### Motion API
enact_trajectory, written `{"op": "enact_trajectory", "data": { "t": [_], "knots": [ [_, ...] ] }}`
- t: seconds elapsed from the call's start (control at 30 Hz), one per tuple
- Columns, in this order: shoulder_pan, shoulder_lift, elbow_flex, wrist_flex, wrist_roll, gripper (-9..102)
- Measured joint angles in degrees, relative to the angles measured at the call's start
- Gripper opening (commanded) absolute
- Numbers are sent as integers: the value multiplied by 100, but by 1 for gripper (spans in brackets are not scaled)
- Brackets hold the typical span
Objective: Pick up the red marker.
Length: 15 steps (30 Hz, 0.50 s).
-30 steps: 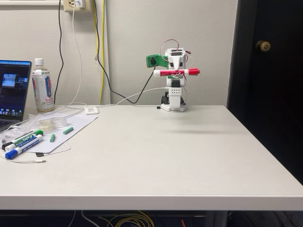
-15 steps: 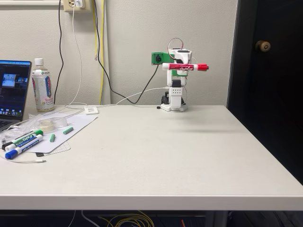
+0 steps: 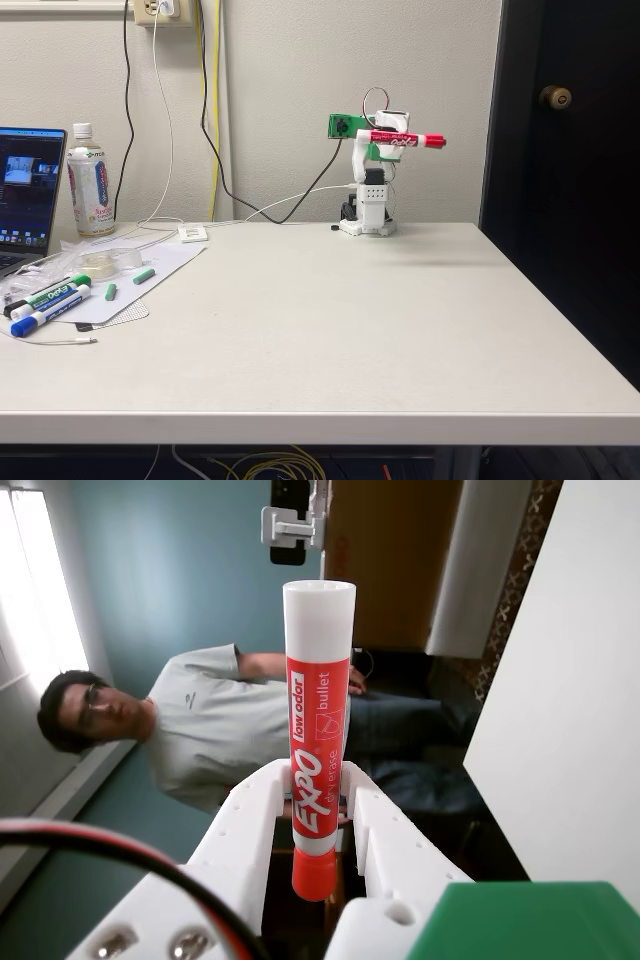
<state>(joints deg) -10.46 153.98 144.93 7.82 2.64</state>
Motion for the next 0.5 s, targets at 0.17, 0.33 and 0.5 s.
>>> {"op": "enact_trajectory", "data": {
  "t": [0.17,0.33,0.5],
  "knots": [
    [53,589,0,870,-308,2],
    [-35,747,0,1283,-536,2],
    [-26,923,26,1582,-396,2]
  ]
}}
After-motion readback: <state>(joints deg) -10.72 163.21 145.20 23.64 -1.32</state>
